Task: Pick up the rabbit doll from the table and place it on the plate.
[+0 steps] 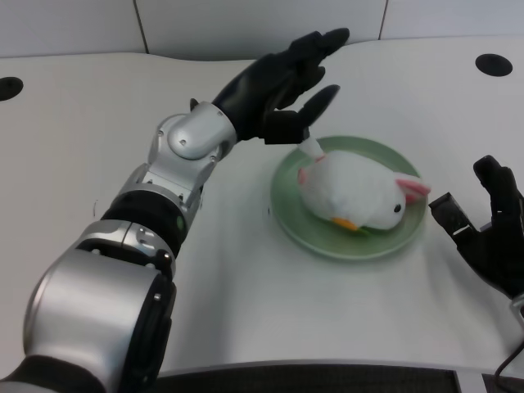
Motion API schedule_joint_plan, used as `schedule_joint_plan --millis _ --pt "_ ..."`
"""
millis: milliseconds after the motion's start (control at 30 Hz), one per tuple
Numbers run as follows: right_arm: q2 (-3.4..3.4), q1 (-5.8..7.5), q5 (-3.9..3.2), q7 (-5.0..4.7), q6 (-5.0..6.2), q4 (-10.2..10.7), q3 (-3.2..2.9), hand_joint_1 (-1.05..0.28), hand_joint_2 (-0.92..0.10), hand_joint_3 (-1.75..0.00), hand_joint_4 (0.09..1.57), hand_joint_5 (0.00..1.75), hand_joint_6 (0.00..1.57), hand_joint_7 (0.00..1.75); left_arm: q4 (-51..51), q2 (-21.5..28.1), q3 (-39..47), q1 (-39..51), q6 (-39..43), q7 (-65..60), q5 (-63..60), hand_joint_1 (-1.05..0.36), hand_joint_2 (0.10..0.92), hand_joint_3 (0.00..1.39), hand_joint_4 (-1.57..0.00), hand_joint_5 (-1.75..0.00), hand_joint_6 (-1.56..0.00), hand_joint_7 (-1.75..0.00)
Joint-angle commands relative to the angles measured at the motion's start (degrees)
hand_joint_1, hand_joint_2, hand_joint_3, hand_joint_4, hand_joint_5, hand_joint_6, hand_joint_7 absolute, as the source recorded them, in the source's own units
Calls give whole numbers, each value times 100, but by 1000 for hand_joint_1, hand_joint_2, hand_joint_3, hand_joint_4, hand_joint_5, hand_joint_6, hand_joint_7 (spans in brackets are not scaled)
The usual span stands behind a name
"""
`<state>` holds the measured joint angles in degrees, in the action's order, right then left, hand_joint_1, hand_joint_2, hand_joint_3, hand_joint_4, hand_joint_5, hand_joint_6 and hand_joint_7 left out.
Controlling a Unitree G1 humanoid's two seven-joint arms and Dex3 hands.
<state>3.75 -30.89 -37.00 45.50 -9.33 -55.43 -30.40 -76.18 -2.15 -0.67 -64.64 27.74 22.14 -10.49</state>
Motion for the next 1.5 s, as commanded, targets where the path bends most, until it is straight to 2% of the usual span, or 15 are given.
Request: schedule_joint_plan --millis 33,67,100,167,233,433,533,600,733,967,1167,1333,1367,1467,1500 --pt "32 61 -38 -59 -21 68 -24 -518 -908 -336 781 1746 585 1746 167 341 347 150 236 675 458 -1011 921 800 -188 -104 -128 -64" --pt "59 44 -28 -75 -19 44 -26 -518 -914 -334 784 1746 587 1746 280 591 613 340 344 1153 799 -932 921 680 -420 -303 -394 -157" --pt "82 34 -13 -85 -13 26 -23 -517 -917 -333 786 1746 588 1746 369 809 829 525 409 1533 1074 -895 921 618 -504 -478 -548 -178" --pt "105 38 9 -104 -6 23 -11 -517 -919 -327 785 1746 589 1746 452 1071 1091 811 391 1949 1410 -894 921 566 -528 -656 -656 -157" --pt "113 48 17 -116 -3 31 -2 -518 -920 -324 781 1746 590 1746 489 1171 1202 948 332 2139 1584 -924 921 558 -502 -692 -662 -139" --pt "131 27 -9 -206 -88 -2 -14 -516 -921 -341 770 1746 580 1746 575 1455 2300 1841 -1351 3029 3011 -920 921 698 -387 -537 -500 -21" --pt "155 -2 -8 -98 -94 -59 -5 -512 -921 -356 770 1746 582 1746 781 1401 2542 2351 -2015 3162 3403 -905 921 766 -365 -470 -447 -3" --pt "160 -17 6 -68 -63 -86 0 -511 -921 -359 779 1746 586 1746 926 1370 2569 2564 -2242 3226 3507 -901 921 793 -350 -452 -419 -1" --pt "138 -1 -22 -118 -96 -37 -17 -516 -921 -367 800 1746 598 1746 1097 1263 2653 3101 -2511 3350 3680 -911 921 861 -262 -412 -282 -1" --pt "128 34 5 -132 -72 13 2 -516 -921 -378 800 1746 591 1746 1352 1131 2740 3354 -2829 3226 3870 -910 921 827 -189 -397 -211 0" --pt "176 -47 5 -125 -97 -142 -18 -511 -921 -340 784 1746 584 1746 1606 1014 2625 3590 -2635 2798 3757 -877 921 790 -319 -473 -344 -56" --pt "181 -57 4 -115 -93 -165 -21 -508 -921 -334 779 1746 581 1746 1630 1009 2593 3607 -2627 2761 3774 -875 921 783 -331 -476 -359 -53" --pt "179 -39 34 -88 -45 -145 5 -508 -921 -333 779 1746 581 1746 1610 1087 2537 3588 -2589 2831 3709 -875 921 783 -332 -475 -360 -52" --pt "177 -17 67 -31 -1 -130 37 -517 -921 -363 775 1746 579 1746 1554 1230 2448 3540 -2563 2919 3627 -830 921 659 -477 -537 -535 -95" --pt "174 -23 76 -71 0 -127 38 -518 -921 -365 774 1746 578 1746 1517 1250 2453 3513 -2570 2916 3636 -827 921 649 -487 -541 -549 -96"
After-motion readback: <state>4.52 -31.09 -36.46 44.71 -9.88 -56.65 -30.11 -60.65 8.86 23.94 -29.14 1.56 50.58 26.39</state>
